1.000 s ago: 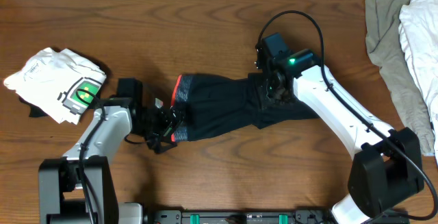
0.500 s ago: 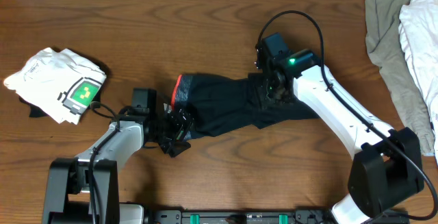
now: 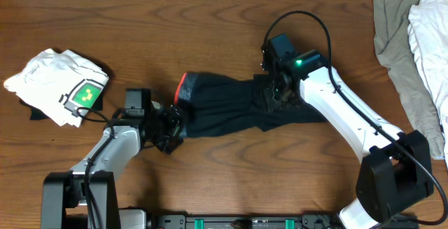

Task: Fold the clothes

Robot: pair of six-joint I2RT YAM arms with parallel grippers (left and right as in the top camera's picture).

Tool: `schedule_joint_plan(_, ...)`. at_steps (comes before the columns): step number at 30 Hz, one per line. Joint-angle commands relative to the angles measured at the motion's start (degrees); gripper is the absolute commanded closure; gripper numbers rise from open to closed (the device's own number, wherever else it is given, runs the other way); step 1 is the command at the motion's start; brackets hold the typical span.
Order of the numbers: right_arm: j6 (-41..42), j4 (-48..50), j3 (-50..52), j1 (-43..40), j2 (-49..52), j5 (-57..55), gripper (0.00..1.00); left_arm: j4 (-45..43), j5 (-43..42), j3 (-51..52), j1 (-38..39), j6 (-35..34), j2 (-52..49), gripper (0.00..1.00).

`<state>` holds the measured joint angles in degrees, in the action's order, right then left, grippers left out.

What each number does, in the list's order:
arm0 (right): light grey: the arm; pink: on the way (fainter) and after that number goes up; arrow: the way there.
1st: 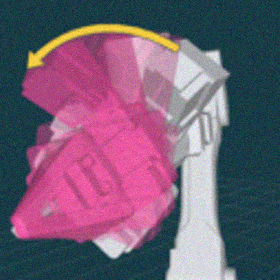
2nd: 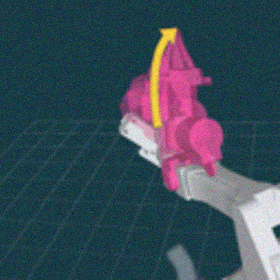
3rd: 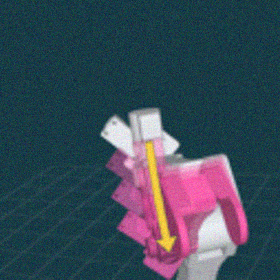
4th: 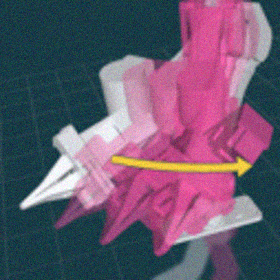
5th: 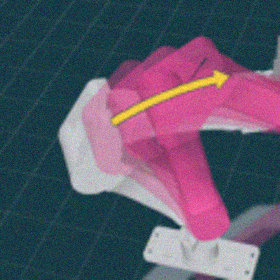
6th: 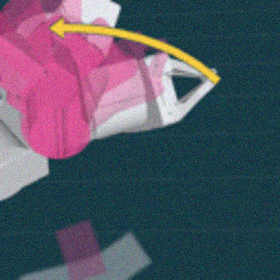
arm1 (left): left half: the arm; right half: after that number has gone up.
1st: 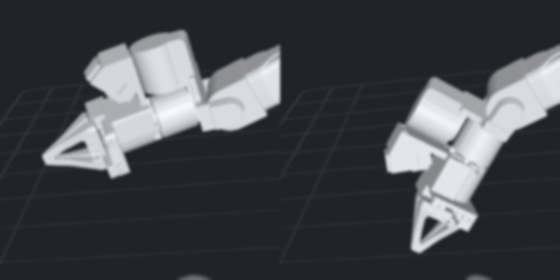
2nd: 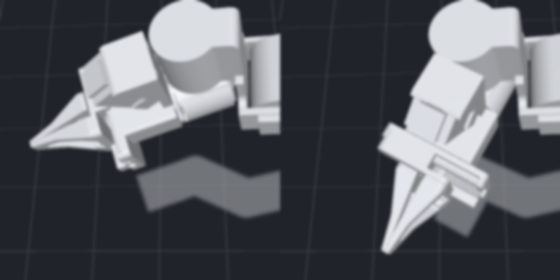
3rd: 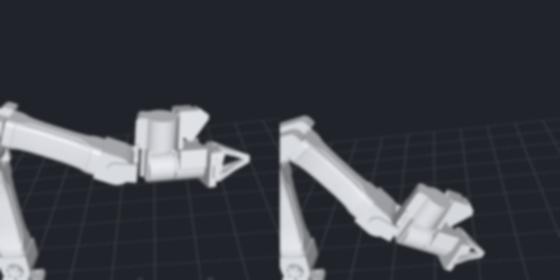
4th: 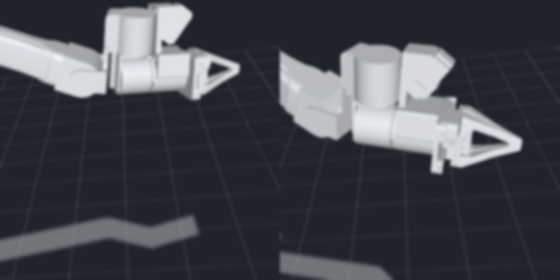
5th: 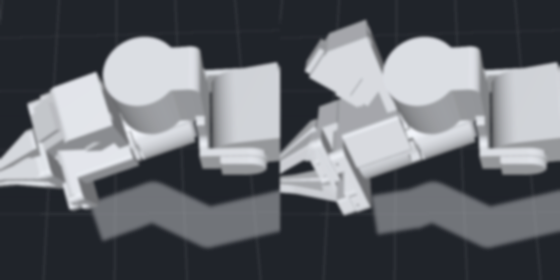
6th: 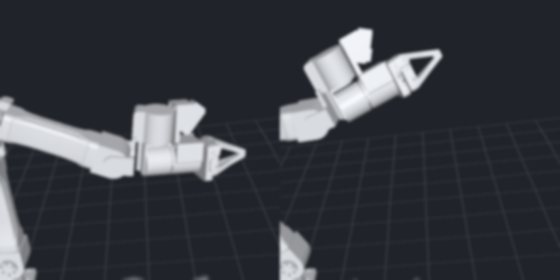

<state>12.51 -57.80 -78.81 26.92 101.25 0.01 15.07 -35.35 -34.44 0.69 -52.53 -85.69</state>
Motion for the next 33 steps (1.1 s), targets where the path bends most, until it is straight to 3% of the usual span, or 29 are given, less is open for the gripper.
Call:
schedule_joint_plan(1, -0.9, 0.0, -0.6, -0.3, 0.5, -0.7, 0.37, -0.9, 9.5, 1.2, -0.9, 0.8, -1.4, 0.24)
schedule_joint_plan(5, -0.9, -0.1, -0.6, -0.3, 0.6, -0.7, 0.37, -0.6, 9.4, 1.2, -0.9, 0.8, -1.4, 0.38)
schedule_joint_plan(9, -1.0, -0.1, -0.6, -0.3, 0.6, -0.7, 0.37, -0.9, 9.5, 1.2, -1.5, 0.8, -1.4, 0.69)
schedule_joint_plan(11, -1.0, -0.3, -0.6, -0.3, 0.6, -0.9, 0.37, -0.9, 9.6, 1.2, -2.5, 1.5, -1.4, 0.77)
schedule_joint_plan(13, -1.0, -0.5, -0.6, -0.3, 0.6, -1.5, 0.37, -0.8, 9.7, 1.2, -4.4, 3.5, -1.4, 0.79)
schedule_joint_plan(16, -1.0, -0.8, -0.6, -0.3, 0.6, -1.8, 0.37, -0.3, 9.7, 1.2, -7.9, 6.2, -1.4, 0.78)
schedule_joint_plan(23, -1.0, -0.7, -0.6, -0.3, 0.6, -2.2, 0.37, 2.6, 9.7, 1.2, -14.3, 12.6, -1.4, 0.63)
schedule_joint_plan(28, -1.0, -0.7, -0.6, -0.3, 0.6, -2.2, 0.37, 5.2, 9.7, 1.1, -16.0, 17.9, -1.4, 0.37)
schedule_joint_plan(33, -1.0, -0.7, -0.6, -0.3, 0.6, -2.2, 0.37, 8.9, 7.6, 1.1, -16.1, 19.2, -1.4, 0.26)
